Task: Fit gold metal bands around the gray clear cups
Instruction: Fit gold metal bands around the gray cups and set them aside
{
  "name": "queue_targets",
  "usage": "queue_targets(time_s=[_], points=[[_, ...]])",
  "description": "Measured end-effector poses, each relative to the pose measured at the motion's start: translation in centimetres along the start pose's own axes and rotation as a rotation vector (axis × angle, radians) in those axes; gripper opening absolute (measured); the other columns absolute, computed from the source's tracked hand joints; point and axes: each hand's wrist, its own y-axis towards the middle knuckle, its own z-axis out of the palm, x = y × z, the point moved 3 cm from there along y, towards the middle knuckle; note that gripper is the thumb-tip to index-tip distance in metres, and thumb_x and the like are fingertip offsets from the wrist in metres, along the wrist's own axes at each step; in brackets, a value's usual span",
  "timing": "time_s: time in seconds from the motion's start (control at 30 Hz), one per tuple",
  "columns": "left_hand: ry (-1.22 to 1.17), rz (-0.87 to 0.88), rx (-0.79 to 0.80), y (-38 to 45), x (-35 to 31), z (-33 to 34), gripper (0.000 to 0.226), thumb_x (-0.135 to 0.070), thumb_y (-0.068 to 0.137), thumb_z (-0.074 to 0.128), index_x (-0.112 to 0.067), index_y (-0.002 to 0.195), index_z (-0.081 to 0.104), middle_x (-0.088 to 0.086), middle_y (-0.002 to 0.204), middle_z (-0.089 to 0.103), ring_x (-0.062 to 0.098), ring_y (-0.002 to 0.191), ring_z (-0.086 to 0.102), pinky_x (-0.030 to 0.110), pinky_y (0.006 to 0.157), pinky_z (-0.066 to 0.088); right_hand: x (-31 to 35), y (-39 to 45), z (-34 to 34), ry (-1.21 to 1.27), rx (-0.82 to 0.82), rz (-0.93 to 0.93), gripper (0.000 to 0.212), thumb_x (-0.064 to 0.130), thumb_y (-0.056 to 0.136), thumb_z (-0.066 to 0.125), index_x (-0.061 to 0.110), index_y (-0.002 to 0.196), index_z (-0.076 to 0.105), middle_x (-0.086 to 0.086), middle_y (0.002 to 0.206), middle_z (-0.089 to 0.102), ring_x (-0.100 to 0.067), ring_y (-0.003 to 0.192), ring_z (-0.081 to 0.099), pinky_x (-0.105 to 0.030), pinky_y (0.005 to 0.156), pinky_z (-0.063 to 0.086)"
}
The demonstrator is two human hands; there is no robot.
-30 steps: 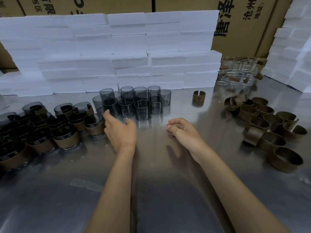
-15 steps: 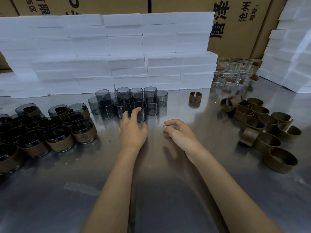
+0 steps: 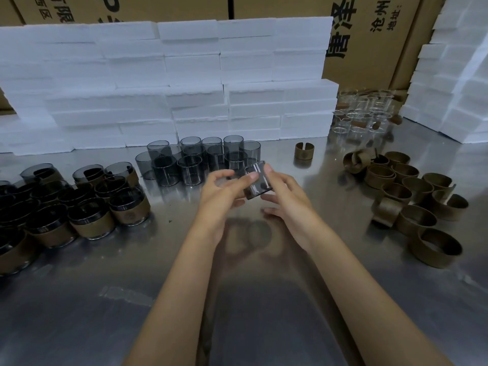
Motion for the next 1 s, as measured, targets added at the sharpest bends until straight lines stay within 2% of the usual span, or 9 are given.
queue_targets(time_s=[0.13,0.3,0.4,0.5,0.57,0.67,0.77,0.9,1.0], points=[[-0.111,-0.093,0.191,-0.9,0.2,1.0,0.061,-0.033,0.065,0.092,-0.011,0.114,0.063,0.003,0.094,0.079,0.017,0.083,0.075,0.027,0.070,0.057,0.4,-0.5,0.2,0.089,0.162,-0.002,0.075,0.079,0.073,0.069,0.023,0.124,0.068,-0.005,0.116,0.075,-0.023,0.108,0.072,-0.042,0.096,0.055],[-0.131,-0.058,0.231,-0.9,0.4,1.0,0.057,-0.033,0.066,0.091,-0.009,0.110,0.065,0.008,0.097,0.078,0.023,0.091,0.075,0.041,0.091,0.059,0.7,-0.7,0.2,-0.023,0.094,-0.027,0.064,0.077,0.083,0.054,0.027,0.121,0.070,-0.002,0.113,0.076,-0.020,0.099,0.075,-0.040,0.090,0.061],[-0.059,-0.049,0.210,-0.7,0.4,0.7,0.051,-0.040,0.067,0.087,-0.012,0.107,0.072,0.007,0.099,0.078,0.019,0.089,0.073,0.032,0.078,0.059,0.6,-0.9,0.5,-0.034,0.084,-0.026,0.062,0.070,0.096,0.043,0.021,0.125,0.066,-0.005,0.108,0.077,-0.023,0.089,0.078,-0.037,0.077,0.063],[0.088,-0.071,0.137,-0.5,0.7,0.1,0.040,-0.053,0.063,0.090,-0.028,0.093,0.082,-0.010,0.094,0.076,0.009,0.091,0.063,0.024,0.072,0.050,0.6,-0.8,0.3,0.016,0.052,0.009,0.064,0.064,0.102,0.036,0.013,0.132,0.062,-0.012,0.113,0.075,-0.029,0.081,0.078,-0.034,0.061,0.061],[0.115,-0.094,0.128,-0.5,0.9,0.1,0.039,-0.057,0.062,0.084,-0.034,0.093,0.083,-0.012,0.099,0.075,0.009,0.093,0.058,0.025,0.073,0.046,0.6,-0.7,0.1,0.086,0.027,0.036,0.061,0.058,0.105,0.036,0.008,0.125,0.064,-0.017,0.108,0.075,-0.033,0.082,0.078,-0.035,0.062,0.062],[0.113,-0.109,0.169,-0.7,0.7,0.4,0.047,-0.059,0.066,0.082,-0.030,0.104,0.082,-0.011,0.107,0.075,0.010,0.093,0.056,0.027,0.075,0.043,0.5,-0.5,-0.3,0.207,-0.020,0.047,0.048,0.046,0.109,0.039,0.009,0.106,0.068,-0.021,0.098,0.077,-0.038,0.082,0.077,-0.035,0.064,0.064],[0.077,-0.129,0.191,-0.8,0.7,0.4,0.041,-0.050,0.082,0.078,-0.024,0.113,0.077,-0.003,0.113,0.076,0.014,0.092,0.060,0.028,0.077,0.043,0.3,-0.3,-0.6,0.278,-0.089,0.008,0.039,0.032,0.110,0.042,0.009,0.096,0.071,-0.021,0.095,0.077,-0.035,0.082,0.077,-0.031,0.061,0.062],[0.020,-0.047,0.022,-0.4,0.8,0.2,0.010,-0.021,0.094,0.072,-0.018,0.104,0.071,0.007,0.103,0.073,0.018,0.081,0.065,0.027,0.067,0.049,0.0,0.4,-1.1,0.161,-0.221,-0.113,0.026,0.023,0.107,0.052,0.012,0.096,0.072,-0.015,0.099,0.074,-0.029,0.088,0.072,-0.029,0.063,0.061],[-0.022,-0.021,-0.010,-0.7,0.5,0.9,0.012,-0.023,0.100,0.065,-0.013,0.101,0.071,0.015,0.108,0.073,0.024,0.085,0.068,0.026,0.061,0.053,0.0,0.4,-0.9,0.112,-0.220,-0.156,0.019,0.026,0.104,0.058,0.011,0.102,0.070,-0.011,0.100,0.073,-0.021,0.089,0.069,-0.025,0.063,0.060]])
